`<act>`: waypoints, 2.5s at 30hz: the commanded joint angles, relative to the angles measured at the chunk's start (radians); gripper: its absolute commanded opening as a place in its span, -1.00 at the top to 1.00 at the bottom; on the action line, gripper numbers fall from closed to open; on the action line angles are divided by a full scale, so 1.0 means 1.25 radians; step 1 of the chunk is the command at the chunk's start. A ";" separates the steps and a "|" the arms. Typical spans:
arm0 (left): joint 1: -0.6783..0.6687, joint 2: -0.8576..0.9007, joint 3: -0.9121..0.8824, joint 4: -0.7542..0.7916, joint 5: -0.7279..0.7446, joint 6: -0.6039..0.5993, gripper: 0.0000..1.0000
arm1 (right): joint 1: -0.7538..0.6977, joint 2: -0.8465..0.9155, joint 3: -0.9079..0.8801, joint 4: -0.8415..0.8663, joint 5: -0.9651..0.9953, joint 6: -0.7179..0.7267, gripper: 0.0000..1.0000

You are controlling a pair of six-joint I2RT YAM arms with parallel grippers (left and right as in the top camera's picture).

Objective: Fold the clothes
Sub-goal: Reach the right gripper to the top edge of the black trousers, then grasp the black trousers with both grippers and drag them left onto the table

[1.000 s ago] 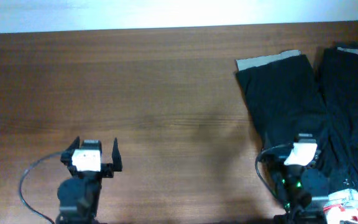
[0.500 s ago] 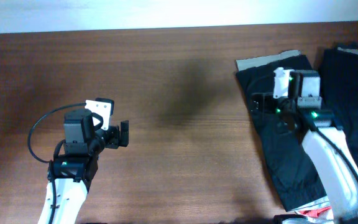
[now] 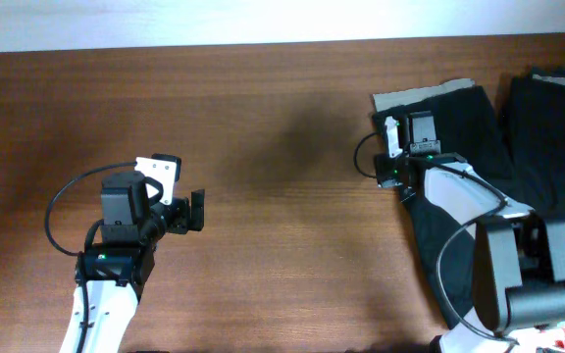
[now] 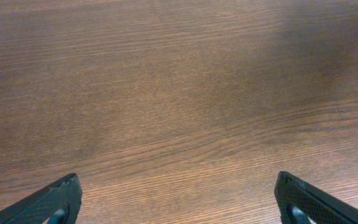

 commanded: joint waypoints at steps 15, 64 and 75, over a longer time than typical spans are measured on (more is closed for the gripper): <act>0.001 0.000 0.018 0.003 0.012 0.001 -0.98 | 0.003 0.036 0.049 0.056 0.056 0.012 0.72; -0.001 0.002 0.018 0.085 0.276 -0.030 -0.99 | 0.187 -0.071 0.414 -0.285 -0.058 0.093 -0.97; -0.276 0.256 0.018 0.160 0.334 -0.629 -0.98 | -0.052 -0.081 0.414 -0.636 -0.146 0.195 -0.97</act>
